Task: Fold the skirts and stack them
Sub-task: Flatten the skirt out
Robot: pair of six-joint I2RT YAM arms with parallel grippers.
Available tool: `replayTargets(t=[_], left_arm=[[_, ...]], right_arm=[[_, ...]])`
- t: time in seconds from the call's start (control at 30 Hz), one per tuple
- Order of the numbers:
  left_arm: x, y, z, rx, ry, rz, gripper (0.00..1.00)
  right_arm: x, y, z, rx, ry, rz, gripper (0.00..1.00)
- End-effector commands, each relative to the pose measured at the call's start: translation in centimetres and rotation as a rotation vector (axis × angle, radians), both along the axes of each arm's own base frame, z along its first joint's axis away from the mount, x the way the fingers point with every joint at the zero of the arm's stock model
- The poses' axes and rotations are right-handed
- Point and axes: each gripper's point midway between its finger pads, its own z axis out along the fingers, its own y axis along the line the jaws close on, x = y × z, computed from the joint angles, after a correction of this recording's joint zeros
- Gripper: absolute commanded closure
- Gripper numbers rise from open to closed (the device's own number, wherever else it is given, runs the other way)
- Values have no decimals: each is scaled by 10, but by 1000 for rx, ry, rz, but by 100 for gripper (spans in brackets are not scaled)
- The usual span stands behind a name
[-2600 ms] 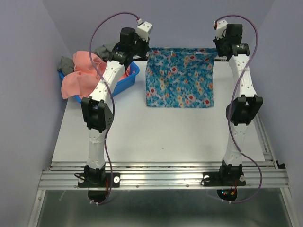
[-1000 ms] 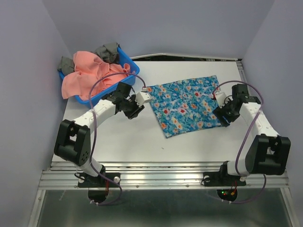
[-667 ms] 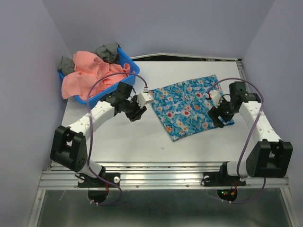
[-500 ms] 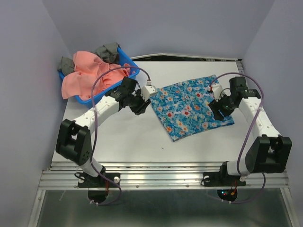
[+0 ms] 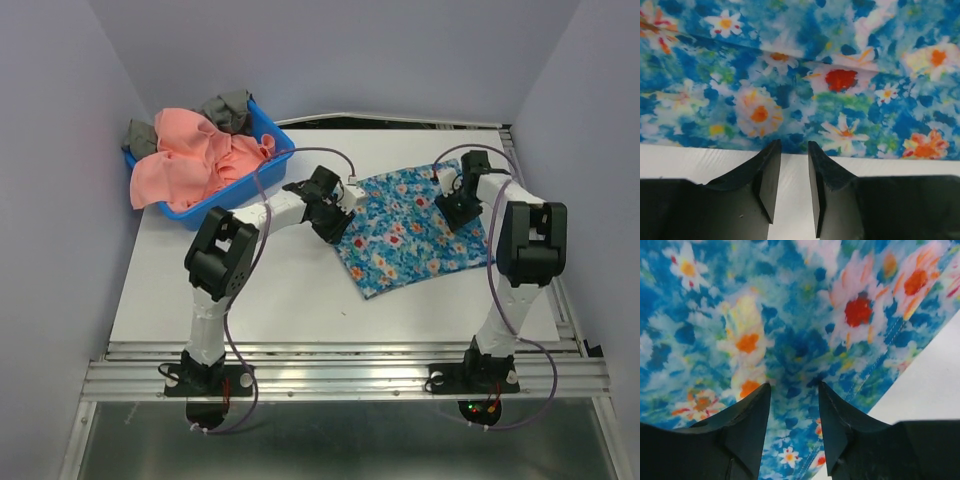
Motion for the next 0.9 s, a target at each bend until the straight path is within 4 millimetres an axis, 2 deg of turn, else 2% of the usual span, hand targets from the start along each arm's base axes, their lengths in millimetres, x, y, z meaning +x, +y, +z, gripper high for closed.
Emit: replayTargets(t=[0.0,0.03,0.07,0.1,0.13,0.17,0.2,0.23,0.27,0.3,0.33,0.37,0.4,0.43,0.47,0.5,0.53,0.57,0.6,0.63,0.7,0.73,0.77,0.87], left_arm=[[18,-6,0,-5,10,55,62],[27,0,-8,15,10,79,62],[33,4,-12,28,10,88,64],[43,14,-24,60,14,114,64],[46,12,-27,61,16,114,65],[67,18,-21,61,-19,139,65],[73,24,-37,92,3,151,65],[86,27,-37,102,-13,171,66],[115,28,-20,78,-65,201,66],[126,29,-19,86,-69,207,66],[146,28,-16,102,-79,214,66],[157,33,-13,105,-89,220,63],[165,36,-9,102,-95,225,62],[170,38,-1,92,-101,232,60],[176,36,15,61,-127,231,57],[182,39,47,23,-187,240,55],[180,39,60,7,-209,236,54],[169,43,55,19,-191,226,52],[163,44,67,5,-205,216,51],[148,46,85,-18,-222,192,51],[127,47,96,-44,-204,160,50],[112,47,112,-67,-212,136,50],[89,49,93,-62,-141,117,50],[40,47,69,-36,-55,78,51]], right_arm=[[-31,-15,-4,-91,41,75,52],[-59,-15,-11,-95,104,118,52],[-74,-14,-12,-94,136,138,52],[-107,-11,-20,-78,222,172,51],[-104,-6,-12,-75,194,183,52],[-131,-1,-9,-66,245,221,52],[-143,16,-6,-48,263,284,52],[-164,27,-1,-35,315,329,52],[-178,50,9,-34,305,422,51],[-185,55,15,-5,309,433,49],[-207,86,25,76,350,516,46],[-201,106,44,123,295,547,41],[-209,118,47,183,317,548,41],[-193,141,71,284,246,543,37],[-182,151,82,325,222,485,37],[-156,162,100,345,161,492,37],[-147,169,109,370,147,496,37],[-137,164,114,380,144,445,38],[-124,159,118,380,117,425,39],[-103,144,118,368,78,369,39],[-82,122,106,305,35,318,39],[-67,106,98,243,4,294,40],[-61,90,83,220,24,255,41],[-41,69,56,174,41,210,44]])
